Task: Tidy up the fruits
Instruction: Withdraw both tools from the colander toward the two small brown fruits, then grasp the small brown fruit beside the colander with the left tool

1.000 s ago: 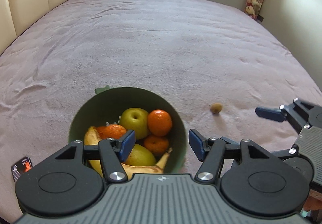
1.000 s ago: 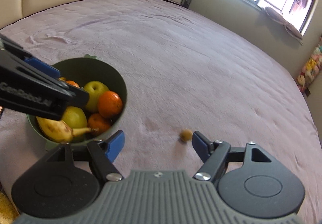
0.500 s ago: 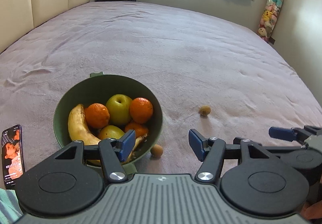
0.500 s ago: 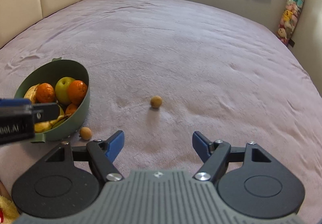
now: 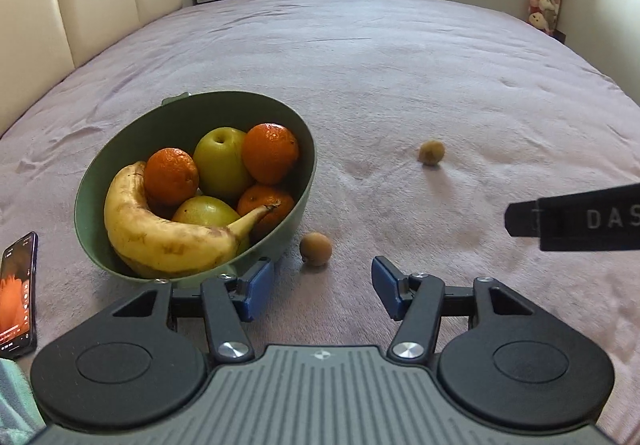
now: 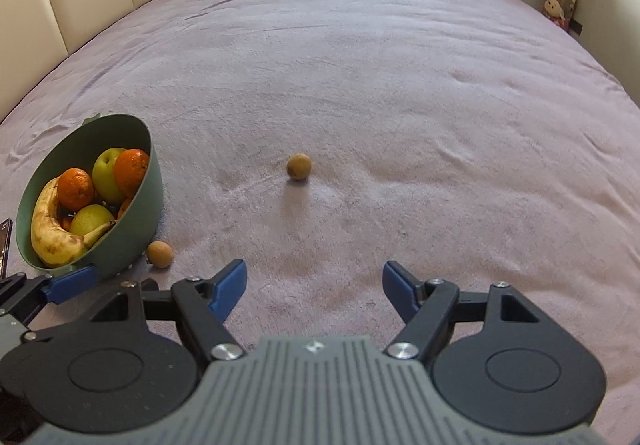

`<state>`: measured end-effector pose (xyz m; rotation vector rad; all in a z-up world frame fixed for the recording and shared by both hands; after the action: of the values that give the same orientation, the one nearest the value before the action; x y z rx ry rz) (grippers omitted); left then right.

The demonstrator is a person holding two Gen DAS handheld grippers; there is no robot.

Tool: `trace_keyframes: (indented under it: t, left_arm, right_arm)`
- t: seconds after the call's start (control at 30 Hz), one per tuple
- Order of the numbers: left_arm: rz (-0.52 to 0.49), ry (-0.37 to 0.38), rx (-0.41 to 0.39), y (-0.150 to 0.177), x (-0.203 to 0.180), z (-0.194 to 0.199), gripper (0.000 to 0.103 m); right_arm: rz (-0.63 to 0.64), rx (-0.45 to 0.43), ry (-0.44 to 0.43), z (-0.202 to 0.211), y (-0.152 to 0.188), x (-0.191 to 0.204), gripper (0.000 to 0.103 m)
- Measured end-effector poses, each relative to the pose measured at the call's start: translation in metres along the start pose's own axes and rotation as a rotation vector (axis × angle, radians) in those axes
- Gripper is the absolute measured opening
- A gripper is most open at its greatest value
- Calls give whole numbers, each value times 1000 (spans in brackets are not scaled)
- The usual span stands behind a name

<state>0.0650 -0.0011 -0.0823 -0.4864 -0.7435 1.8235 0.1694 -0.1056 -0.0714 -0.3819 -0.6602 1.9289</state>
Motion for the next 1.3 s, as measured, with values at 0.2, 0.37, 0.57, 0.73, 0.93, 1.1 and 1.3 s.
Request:
trace_keyframes:
  t: [0.2,0.37,0.57,0.73,0.93,1.1,1.3]
  left_arm:
    - [5,-35,6,4,-11,-19,53]
    - [27,-93,-26,4,-19,-23,54]
    - [94,-112,-22,4,-25,-20,56]
    - [159,-172,22,4,-20,-34,59]
    - [205,-214,13,4,-18,-42,61]
    - [216,-225,4,5,-18,-47,61]
    - [252,-240,-2,3,-15,-55,56]
  right_arm:
    - [-36,28,-15,-18,-1,-4,72]
    - [-43,52,-18,-33,-2,-4,72]
    - [-49,61,-22,-43,-6,-2,72]
    - [-69,77,-25,-51,-6,-3,72]
    - [-77,86,-27,-57,-8,0,72]
    - [-83,92,-29,-62,-9,1,72]
    - [-85,101,-25,-68,-9,0,72]
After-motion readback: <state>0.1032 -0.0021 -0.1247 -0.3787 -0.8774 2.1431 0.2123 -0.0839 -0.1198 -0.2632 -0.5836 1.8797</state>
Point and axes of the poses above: each gripper's, at about its wrist camera, not at the fingertips, and z roughly against the way its jaws point, x to its left, y to its underside, the point moved 2 cm from there along -z, roughly the way its jaws point, and after that the axes turned 3 degrees about y, right-handed, at the moved point
